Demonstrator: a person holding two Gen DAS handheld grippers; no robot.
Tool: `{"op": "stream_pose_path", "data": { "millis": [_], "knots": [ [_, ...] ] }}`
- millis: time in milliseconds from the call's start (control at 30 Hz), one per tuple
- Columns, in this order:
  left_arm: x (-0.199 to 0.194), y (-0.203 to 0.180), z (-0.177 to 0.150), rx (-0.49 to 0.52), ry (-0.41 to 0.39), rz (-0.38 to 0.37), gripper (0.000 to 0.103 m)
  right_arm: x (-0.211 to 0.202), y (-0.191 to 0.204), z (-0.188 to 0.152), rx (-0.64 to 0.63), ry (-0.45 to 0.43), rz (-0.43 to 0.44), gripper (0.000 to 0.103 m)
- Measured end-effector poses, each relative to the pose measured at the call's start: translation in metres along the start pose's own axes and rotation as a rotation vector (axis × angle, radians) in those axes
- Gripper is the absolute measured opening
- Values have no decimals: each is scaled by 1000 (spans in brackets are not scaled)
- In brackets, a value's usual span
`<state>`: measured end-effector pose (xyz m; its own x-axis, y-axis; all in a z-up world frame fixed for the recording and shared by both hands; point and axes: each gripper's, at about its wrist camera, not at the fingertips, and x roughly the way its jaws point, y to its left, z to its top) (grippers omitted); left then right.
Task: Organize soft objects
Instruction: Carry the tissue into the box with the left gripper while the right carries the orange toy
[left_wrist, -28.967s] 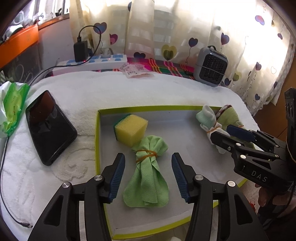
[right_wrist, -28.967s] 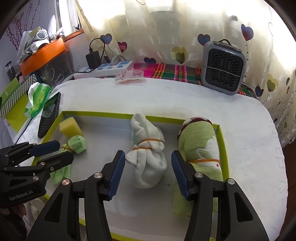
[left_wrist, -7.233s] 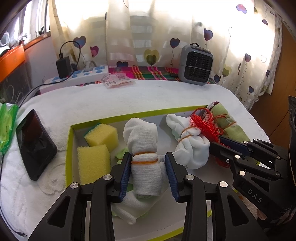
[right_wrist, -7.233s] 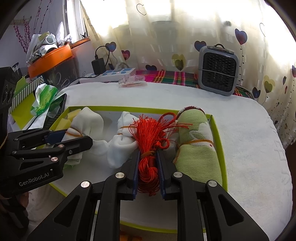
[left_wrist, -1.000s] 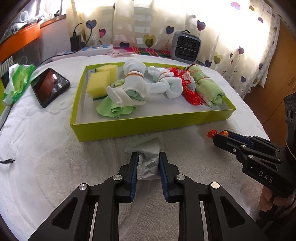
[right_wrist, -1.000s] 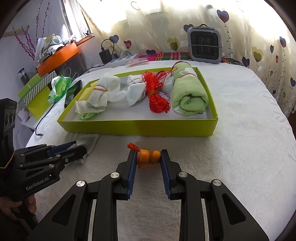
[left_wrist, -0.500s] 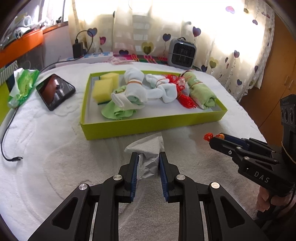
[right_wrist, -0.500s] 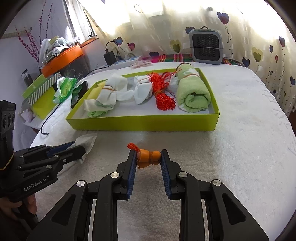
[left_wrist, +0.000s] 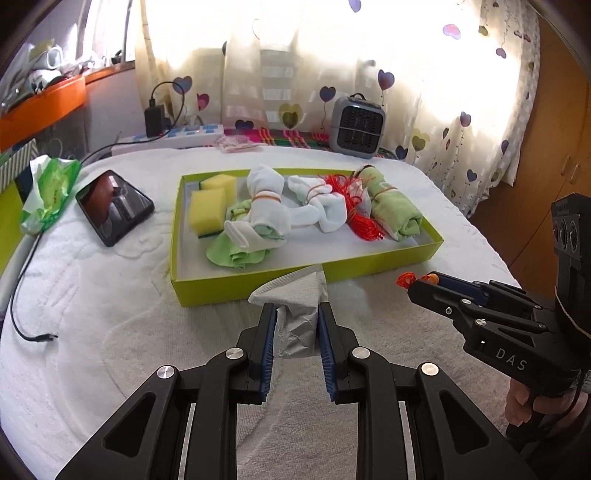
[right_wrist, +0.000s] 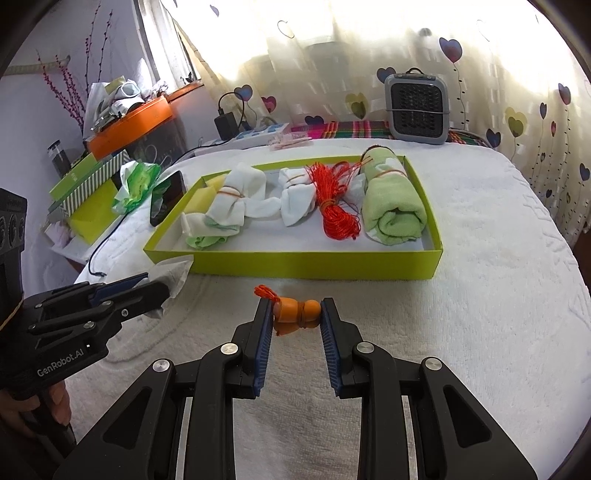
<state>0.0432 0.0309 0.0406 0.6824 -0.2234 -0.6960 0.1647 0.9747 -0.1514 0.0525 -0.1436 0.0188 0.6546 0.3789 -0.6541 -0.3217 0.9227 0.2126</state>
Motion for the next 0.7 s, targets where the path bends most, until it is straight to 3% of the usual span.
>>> {"op": "stream_pose_path", "data": {
  "millis": [700],
  "knots": [
    [6,4,29,1,-42,-6,21,7,-6,28,14,-38,-7,27]
  ]
}}
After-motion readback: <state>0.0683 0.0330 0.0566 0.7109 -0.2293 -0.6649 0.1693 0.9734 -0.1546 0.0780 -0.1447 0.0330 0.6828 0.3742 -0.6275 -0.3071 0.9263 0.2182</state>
